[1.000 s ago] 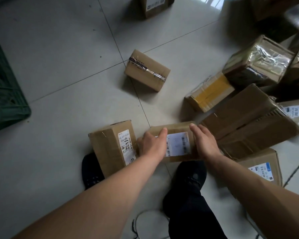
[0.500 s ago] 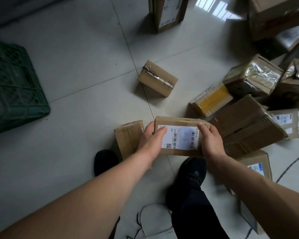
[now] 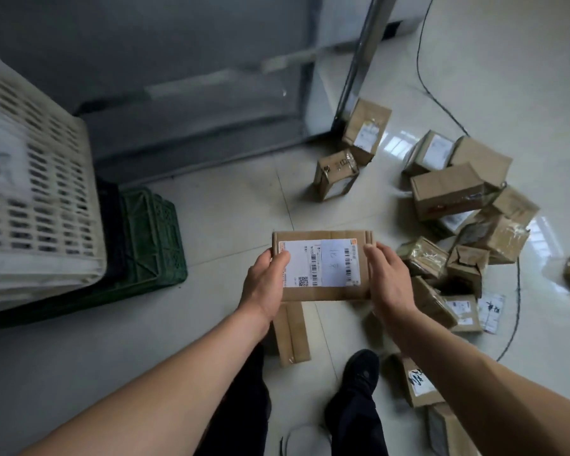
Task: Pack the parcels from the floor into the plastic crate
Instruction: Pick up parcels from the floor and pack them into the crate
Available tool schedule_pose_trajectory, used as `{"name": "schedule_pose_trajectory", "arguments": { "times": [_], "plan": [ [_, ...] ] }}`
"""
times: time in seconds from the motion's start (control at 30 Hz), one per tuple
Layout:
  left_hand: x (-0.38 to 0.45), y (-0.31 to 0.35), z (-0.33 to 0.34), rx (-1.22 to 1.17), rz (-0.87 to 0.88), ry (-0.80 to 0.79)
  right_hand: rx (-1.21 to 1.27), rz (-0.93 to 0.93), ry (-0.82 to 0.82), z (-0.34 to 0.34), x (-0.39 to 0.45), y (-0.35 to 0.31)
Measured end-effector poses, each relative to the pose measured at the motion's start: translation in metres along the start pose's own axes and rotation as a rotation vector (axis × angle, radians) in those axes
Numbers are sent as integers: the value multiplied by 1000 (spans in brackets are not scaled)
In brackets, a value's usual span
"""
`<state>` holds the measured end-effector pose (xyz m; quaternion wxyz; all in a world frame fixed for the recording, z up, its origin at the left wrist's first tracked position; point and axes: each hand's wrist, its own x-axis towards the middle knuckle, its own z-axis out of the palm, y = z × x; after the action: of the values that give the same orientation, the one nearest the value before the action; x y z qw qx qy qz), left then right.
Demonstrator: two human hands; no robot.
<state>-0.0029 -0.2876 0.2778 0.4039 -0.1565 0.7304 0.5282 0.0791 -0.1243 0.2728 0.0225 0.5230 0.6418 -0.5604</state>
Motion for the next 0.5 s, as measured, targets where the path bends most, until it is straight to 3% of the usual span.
{"name": "schedule_pose_trajectory", "arguments": {
  "times": [0.23,0.5],
  "plan": [
    [-77,81,-87,-36,148,-3,33,-159,-48,18,-84,-111],
    [-148,136,-143,-139,285,139,10,-344,-187,34,-139,-204]
  ]
}}
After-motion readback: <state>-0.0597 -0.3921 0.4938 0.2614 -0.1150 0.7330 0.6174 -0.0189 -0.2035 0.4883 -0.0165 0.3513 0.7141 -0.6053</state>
